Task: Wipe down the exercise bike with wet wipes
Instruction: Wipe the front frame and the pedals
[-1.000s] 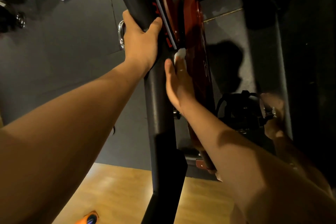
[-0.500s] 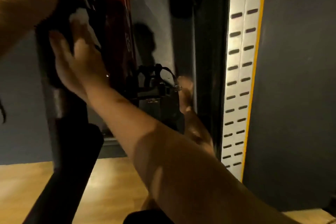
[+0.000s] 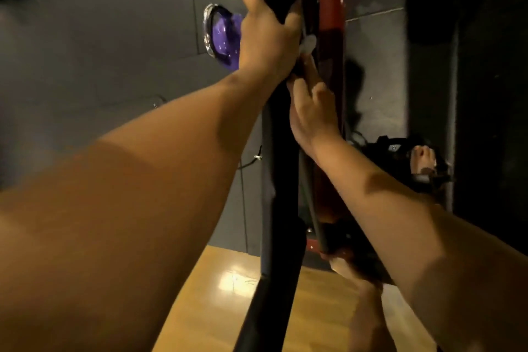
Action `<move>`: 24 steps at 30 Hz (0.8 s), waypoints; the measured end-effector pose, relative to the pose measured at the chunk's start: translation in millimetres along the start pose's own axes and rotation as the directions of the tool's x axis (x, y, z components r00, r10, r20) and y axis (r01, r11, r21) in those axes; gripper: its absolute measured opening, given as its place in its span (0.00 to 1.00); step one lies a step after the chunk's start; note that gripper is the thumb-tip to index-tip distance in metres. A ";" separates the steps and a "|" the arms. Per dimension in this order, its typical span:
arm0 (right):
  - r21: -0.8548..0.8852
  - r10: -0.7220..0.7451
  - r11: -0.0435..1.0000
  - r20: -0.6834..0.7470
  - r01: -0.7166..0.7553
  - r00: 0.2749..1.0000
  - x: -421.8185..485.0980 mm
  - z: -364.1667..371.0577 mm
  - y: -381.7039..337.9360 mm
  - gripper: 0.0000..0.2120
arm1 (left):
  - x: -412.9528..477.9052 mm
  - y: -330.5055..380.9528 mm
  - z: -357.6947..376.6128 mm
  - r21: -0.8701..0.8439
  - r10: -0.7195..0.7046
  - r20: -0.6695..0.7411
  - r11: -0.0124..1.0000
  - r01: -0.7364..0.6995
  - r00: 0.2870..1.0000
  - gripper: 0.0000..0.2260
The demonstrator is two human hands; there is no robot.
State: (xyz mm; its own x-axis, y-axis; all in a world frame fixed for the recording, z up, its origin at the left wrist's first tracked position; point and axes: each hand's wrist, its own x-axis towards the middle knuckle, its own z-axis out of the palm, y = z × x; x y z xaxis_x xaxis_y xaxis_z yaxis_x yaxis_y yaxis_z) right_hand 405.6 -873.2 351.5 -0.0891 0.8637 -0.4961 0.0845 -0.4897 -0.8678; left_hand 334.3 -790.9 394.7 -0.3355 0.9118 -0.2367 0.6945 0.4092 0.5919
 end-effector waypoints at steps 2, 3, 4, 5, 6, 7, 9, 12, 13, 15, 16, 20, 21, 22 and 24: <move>0.030 -0.045 0.999 0.031 0.044 0.998 -18.4 -2.1 7.0 0.28 | 0.1 -0.1 4.2 -0.006 -0.052 0.002 0.999 0.052 0.999 0.20; 0.075 -0.053 0.996 0.065 0.048 0.996 -44.8 -3.1 11.2 0.28 | 0.3 -0.8 3.5 -0.014 -0.054 0.005 0.998 0.054 0.999 0.19; 0.100 -0.062 0.994 0.103 0.051 0.993 -77.1 -5.8 12.3 0.30 | 1.8 -2.0 2.4 -0.021 -0.061 0.015 0.998 0.061 0.998 0.19; 0.109 -0.084 0.992 0.153 0.068 0.985 -110.2 -9.1 15.4 0.32 | 2.9 -3.0 2.5 -0.016 -0.066 0.021 0.998 0.066 0.998 0.19; 0.113 -0.128 0.988 0.205 0.106 0.970 -142.4 -13.0 16.8 0.33 | 2.2 -1.8 1.8 -0.014 -0.064 0.025 0.998 0.064 0.998 0.19; 0.100 -0.174 0.983 0.249 0.153 0.953 -166.7 -16.8 20.1 0.34 | 2.6 -3.2 1.9 -0.019 -0.059 0.029 0.998 0.060 0.998 0.19; 0.080 -0.205 0.979 0.317 0.189 0.926 -180.2 -23.4 20.3 0.36 | 2.9 -3.6 2.5 -0.003 -0.074 0.019 0.997 0.074 0.997 0.18; -0.035 -0.115 0.991 0.292 0.131 0.950 -126.6 -22.7 16.7 0.35 | -0.3 -0.3 3.7 0.023 -0.081 0.020 0.997 0.080 0.997 0.19; -0.083 -0.067 0.992 0.254 0.091 0.965 -107.2 -21.3 11.6 0.35 | -1.0 1.1 3.6 0.027 -0.084 0.019 0.996 0.083 0.996 0.19; -0.088 -0.023 0.995 0.235 0.045 0.972 -105.0 -15.2 9.8 0.35 | -2.7 3.5 0.9 0.041 -0.090 0.001 0.995 0.090 0.996 0.20; -0.039 -0.009 0.999 0.259 0.020 0.966 -122.5 -15.6 10.9 0.33 | -3.5 5.2 -0.2 0.050 -0.088 -0.011 0.995 0.089 0.996 0.20; -0.085 0.161 0.987 0.491 -0.137 0.856 -235.8 -42.2 5.6 0.27 | -7.9 8.2 0.1 0.083 -0.080 -0.022 0.993 0.081 0.997 0.20; -0.158 0.213 0.976 0.533 -0.151 0.819 -246.0 -48.3 1.6 0.26 | -6.7 6.8 0.9 0.080 -0.079 -0.026 0.994 0.081 0.997 0.20; -0.171 0.266 0.964 0.546 -0.205 0.794 -242.4 -50.1 0.3 0.26 | -4.6 5.0 1.7 0.079 -0.076 -0.027 0.994 0.078 0.997 0.21; -0.030 0.172 0.983 0.521 -0.183 0.836 -213.1 -41.9 -2.1 0.25 | -1.5 0.3 2.9 0.076 -0.069 -0.029 0.995 0.071 0.997 0.22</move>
State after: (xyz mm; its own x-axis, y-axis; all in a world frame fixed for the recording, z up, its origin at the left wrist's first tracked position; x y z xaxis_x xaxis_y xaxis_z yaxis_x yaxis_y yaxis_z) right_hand 466.0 -1051.2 460.3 -0.5773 0.5757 -0.5791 0.1293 -0.6358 -0.7609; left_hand 336.9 -792.1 392.9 -0.4010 0.8799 -0.2549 0.7152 0.4746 0.5131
